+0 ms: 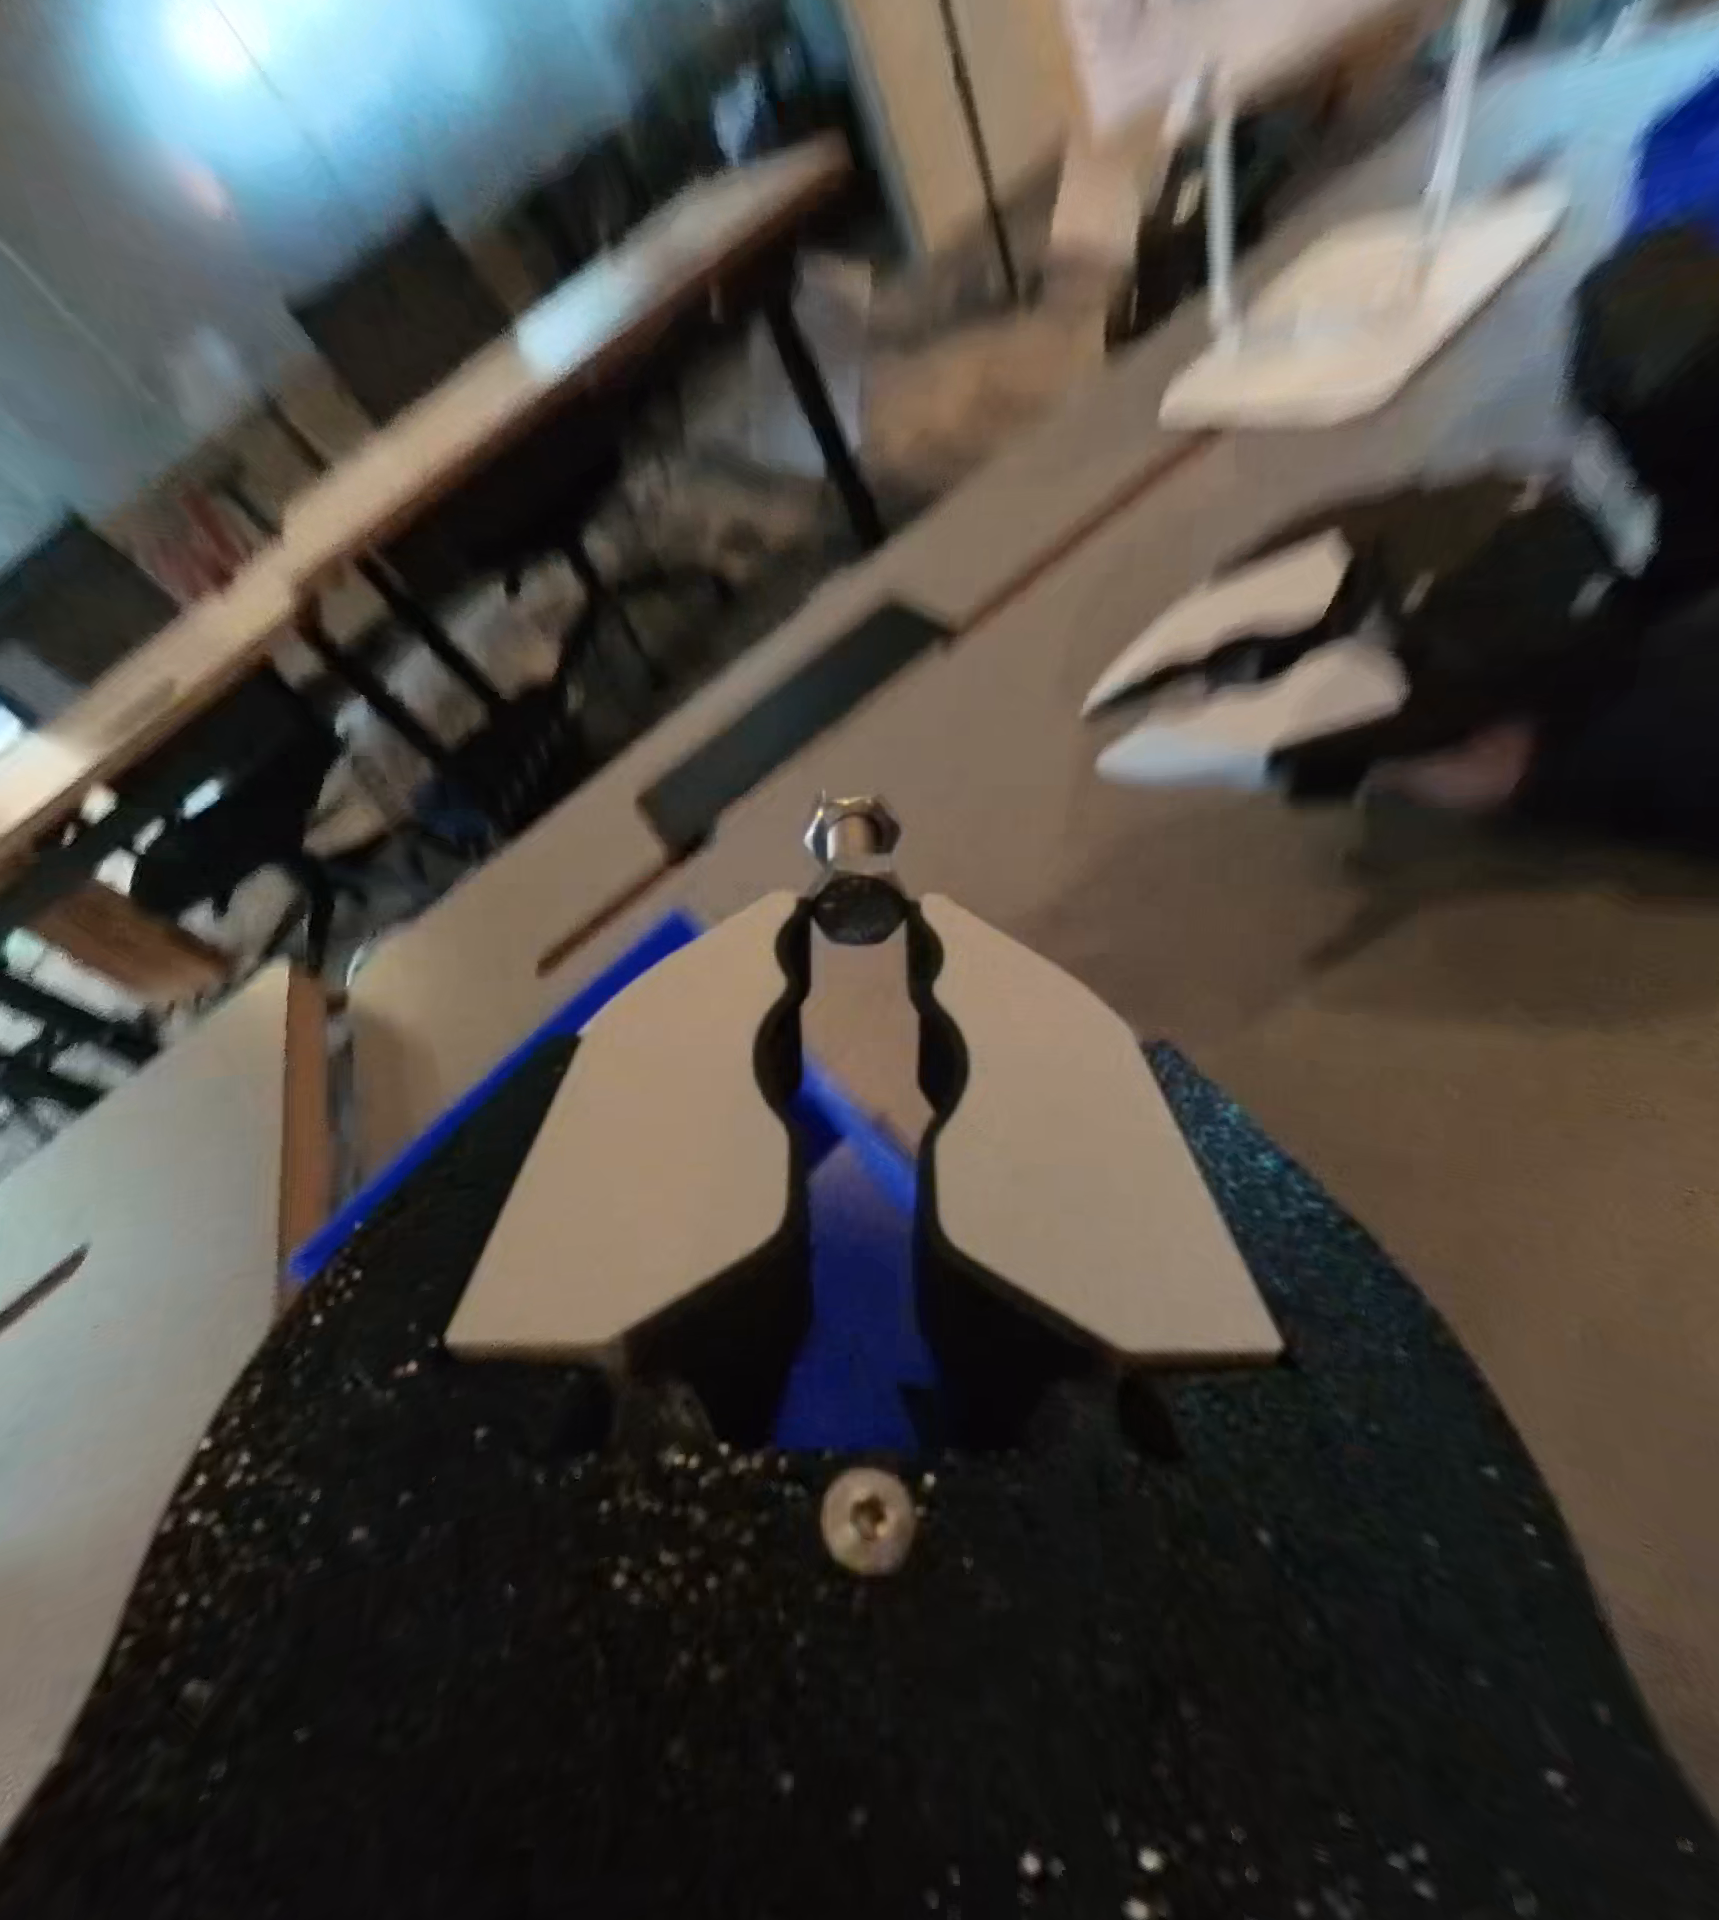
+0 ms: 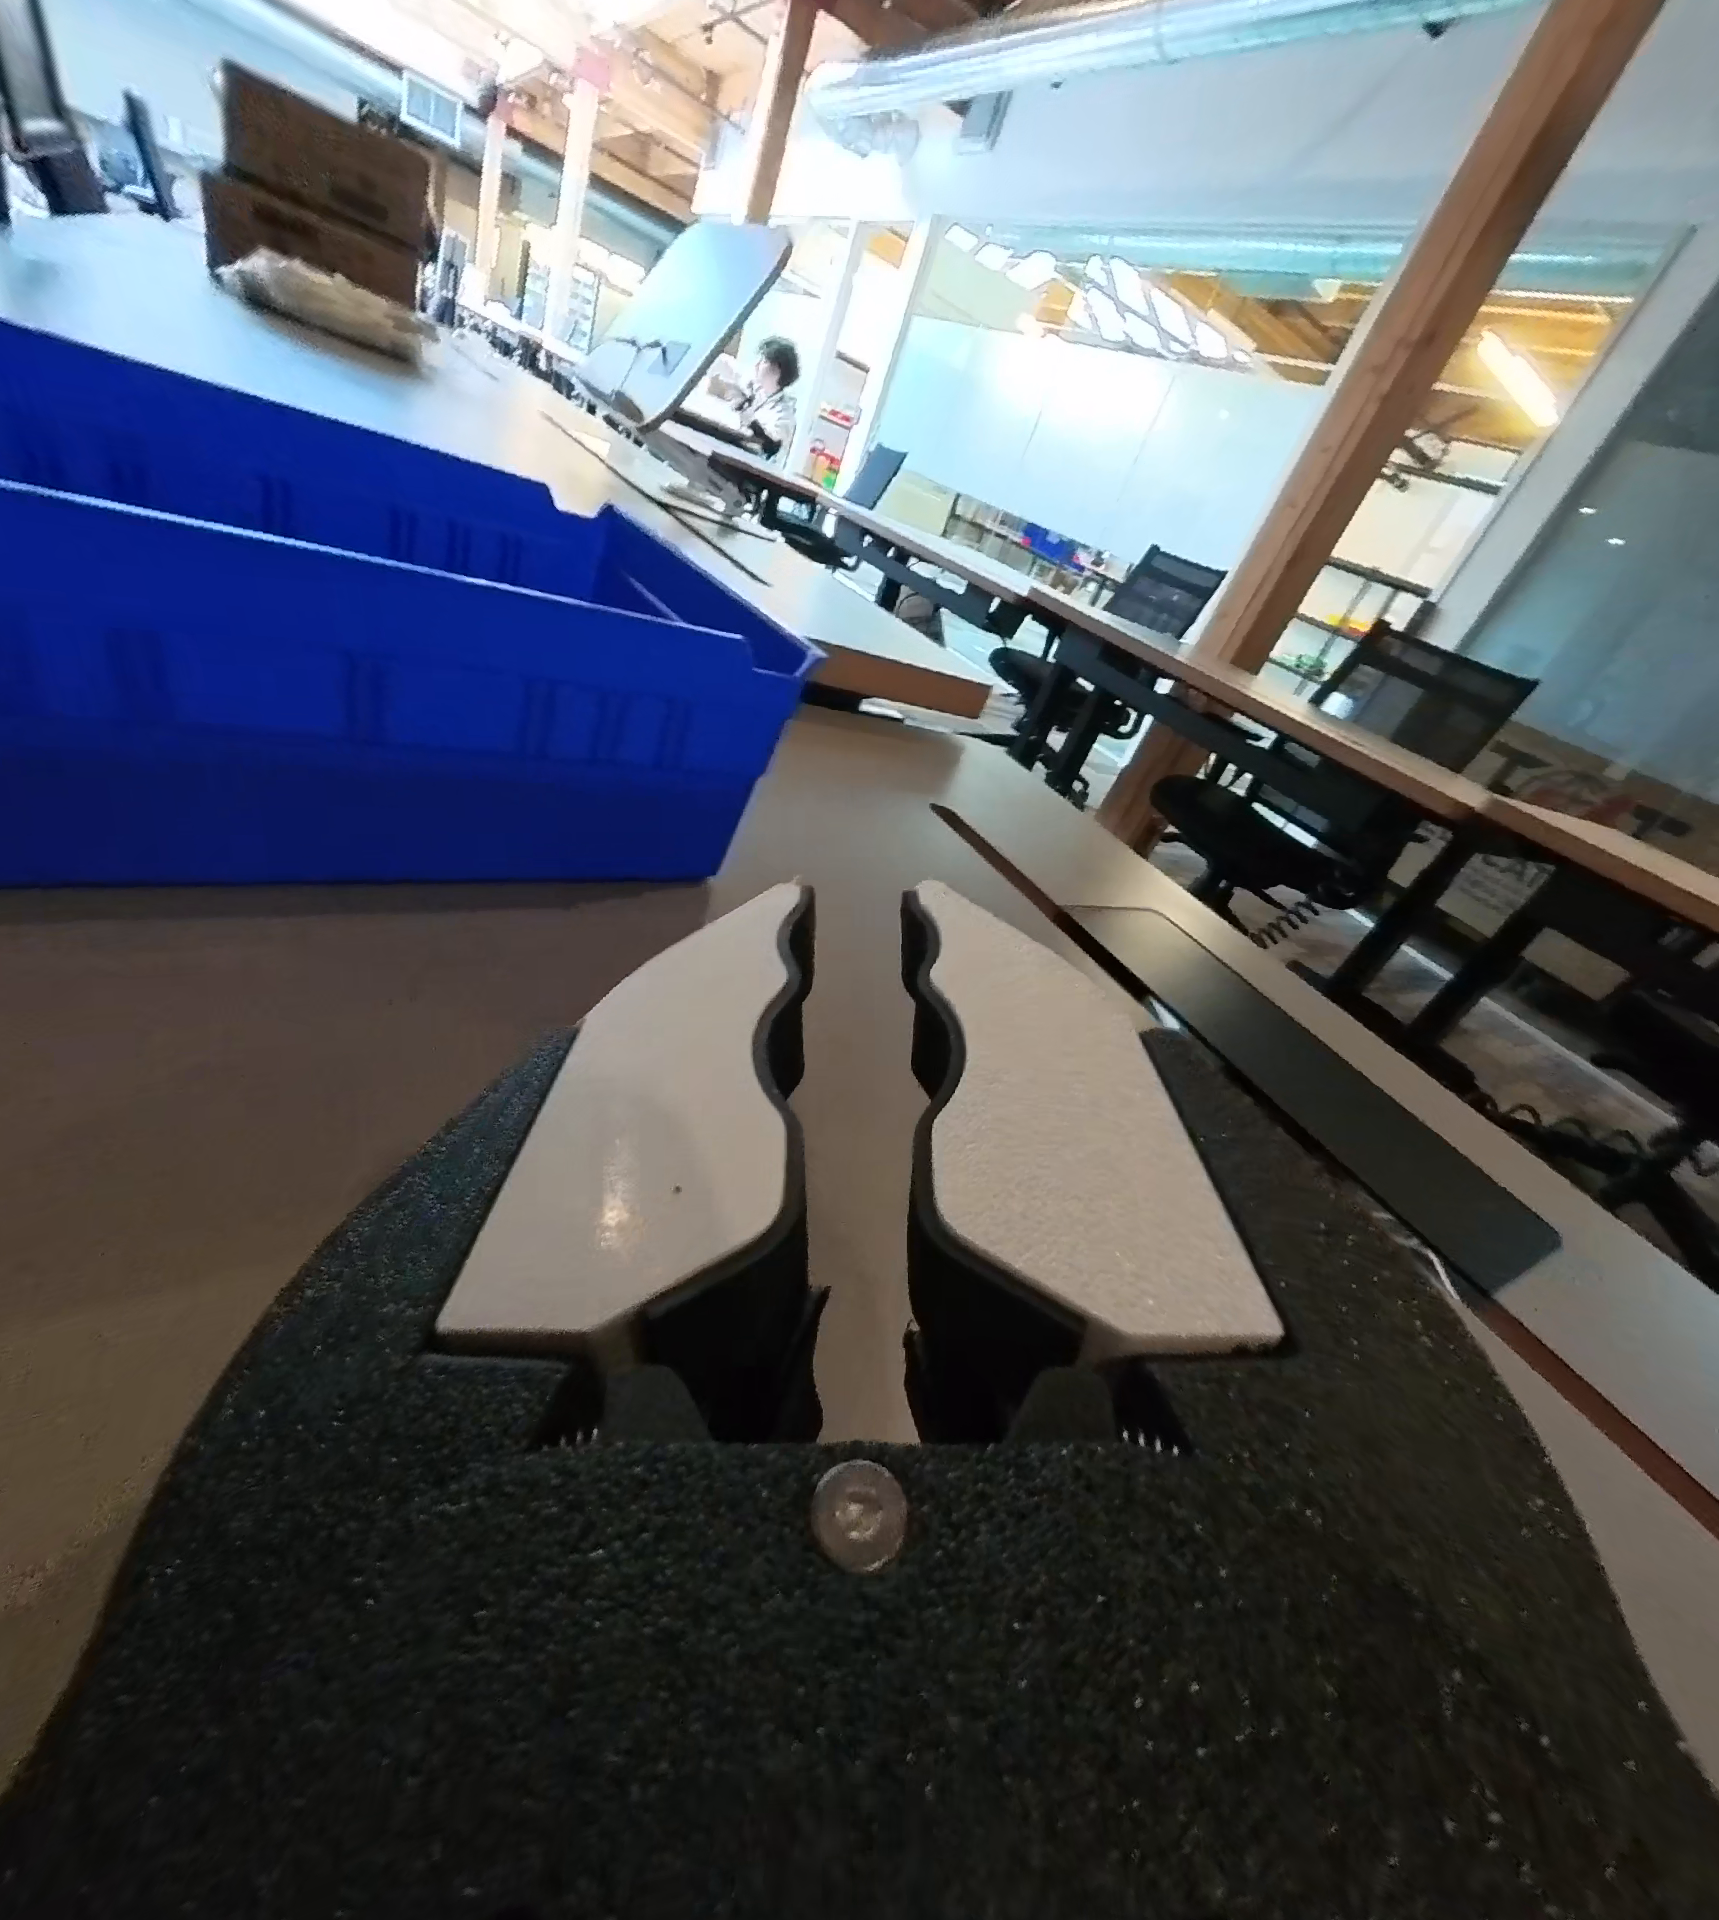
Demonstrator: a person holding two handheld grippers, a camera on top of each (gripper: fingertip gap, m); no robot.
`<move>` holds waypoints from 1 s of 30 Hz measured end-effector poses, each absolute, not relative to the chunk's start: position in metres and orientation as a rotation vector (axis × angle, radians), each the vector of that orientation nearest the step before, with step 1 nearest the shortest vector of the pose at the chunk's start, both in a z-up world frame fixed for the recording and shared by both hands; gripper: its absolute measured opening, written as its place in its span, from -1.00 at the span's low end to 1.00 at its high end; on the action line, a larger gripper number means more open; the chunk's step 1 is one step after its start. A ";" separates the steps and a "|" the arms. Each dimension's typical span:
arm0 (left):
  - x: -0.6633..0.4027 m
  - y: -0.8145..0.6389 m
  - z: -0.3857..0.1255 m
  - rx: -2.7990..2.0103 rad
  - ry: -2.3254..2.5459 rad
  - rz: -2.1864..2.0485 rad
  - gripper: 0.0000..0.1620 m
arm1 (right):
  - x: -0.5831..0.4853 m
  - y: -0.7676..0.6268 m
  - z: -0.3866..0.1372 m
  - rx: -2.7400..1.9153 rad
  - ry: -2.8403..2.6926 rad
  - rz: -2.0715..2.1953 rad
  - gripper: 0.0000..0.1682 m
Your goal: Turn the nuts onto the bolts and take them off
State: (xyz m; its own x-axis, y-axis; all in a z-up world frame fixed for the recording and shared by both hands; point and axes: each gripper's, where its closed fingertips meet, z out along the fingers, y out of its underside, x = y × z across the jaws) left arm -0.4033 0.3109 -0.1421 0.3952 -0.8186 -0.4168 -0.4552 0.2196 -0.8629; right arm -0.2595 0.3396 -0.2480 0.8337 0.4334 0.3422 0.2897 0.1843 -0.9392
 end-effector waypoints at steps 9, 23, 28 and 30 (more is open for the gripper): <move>-0.243 0.239 -0.140 -1.153 1.316 -0.851 -0.79 | -0.176 0.283 -0.248 -1.481 -0.385 0.127 -0.78; -0.150 0.264 -0.228 -1.022 1.215 -1.120 -0.90 | -0.099 0.250 -0.245 -1.476 -0.058 0.310 -0.70; -0.152 0.266 -0.235 -1.047 1.246 -1.157 -0.90 | -0.109 0.248 -0.242 -1.456 -0.113 0.344 -0.68; -0.151 0.265 -0.239 -1.041 1.278 -1.132 -0.90 | -0.115 0.246 -0.241 -1.445 -0.139 0.380 -0.66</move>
